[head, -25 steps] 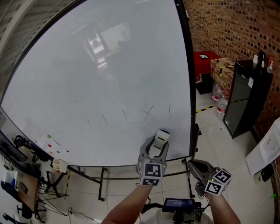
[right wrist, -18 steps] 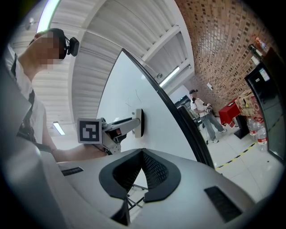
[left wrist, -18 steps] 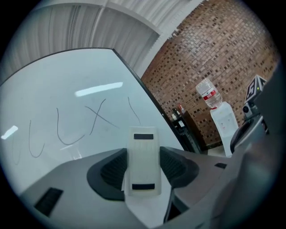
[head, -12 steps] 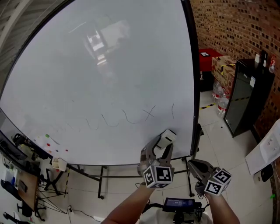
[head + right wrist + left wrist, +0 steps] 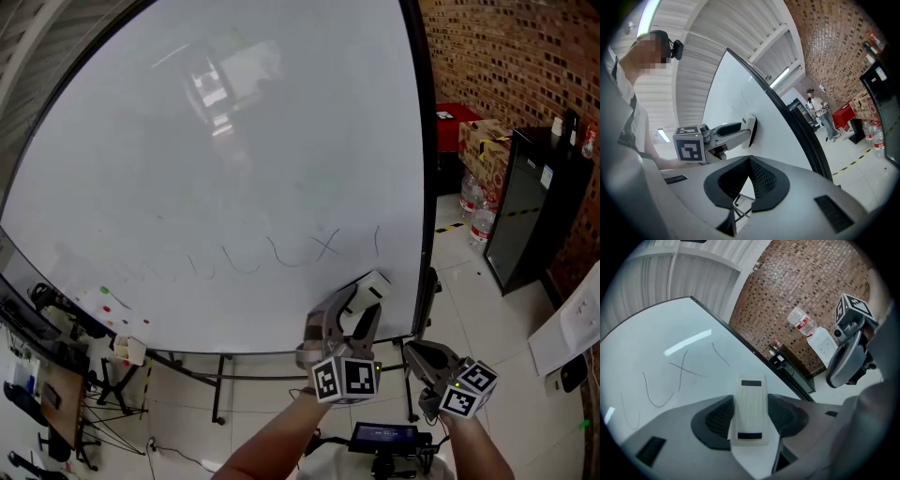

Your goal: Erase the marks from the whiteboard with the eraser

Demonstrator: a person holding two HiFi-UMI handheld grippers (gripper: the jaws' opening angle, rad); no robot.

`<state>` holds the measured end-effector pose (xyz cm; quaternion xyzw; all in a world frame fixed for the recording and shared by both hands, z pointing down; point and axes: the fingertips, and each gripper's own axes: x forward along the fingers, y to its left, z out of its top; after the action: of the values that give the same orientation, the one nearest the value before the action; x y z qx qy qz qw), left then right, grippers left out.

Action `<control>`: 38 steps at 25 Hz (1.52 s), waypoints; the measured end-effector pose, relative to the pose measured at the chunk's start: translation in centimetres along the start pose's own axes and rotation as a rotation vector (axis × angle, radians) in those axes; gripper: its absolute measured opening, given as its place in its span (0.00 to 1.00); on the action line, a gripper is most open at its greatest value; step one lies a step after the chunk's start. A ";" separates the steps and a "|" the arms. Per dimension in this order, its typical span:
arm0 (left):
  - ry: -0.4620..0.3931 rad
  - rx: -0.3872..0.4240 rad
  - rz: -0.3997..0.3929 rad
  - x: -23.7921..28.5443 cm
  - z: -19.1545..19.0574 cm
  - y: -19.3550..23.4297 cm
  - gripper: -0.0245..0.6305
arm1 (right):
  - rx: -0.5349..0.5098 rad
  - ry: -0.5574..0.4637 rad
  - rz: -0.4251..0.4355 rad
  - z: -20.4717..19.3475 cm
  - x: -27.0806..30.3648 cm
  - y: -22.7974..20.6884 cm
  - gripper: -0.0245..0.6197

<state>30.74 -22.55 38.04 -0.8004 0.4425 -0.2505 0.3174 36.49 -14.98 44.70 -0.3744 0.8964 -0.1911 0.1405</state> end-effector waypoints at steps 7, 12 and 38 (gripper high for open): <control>0.162 -0.096 -0.141 -1.2 -6.9 -2.5 0.44 | 0.031 -0.002 0.027 -0.5 1.0 0.7 0.06; 0.072 -0.092 -0.085 -3.1 -7.0 1.1 0.44 | 0.068 0.022 0.036 -2.2 1.8 0.8 0.06; 0.015 -0.763 -0.039 -23.1 -22.6 9.9 0.44 | -0.070 0.167 0.065 -10.0 9.2 18.6 0.06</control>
<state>-1.23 -13.00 43.24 -0.8674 0.4910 -0.0795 -0.0114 14.78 -7.30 44.27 -0.3326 0.9228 -0.1855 0.0580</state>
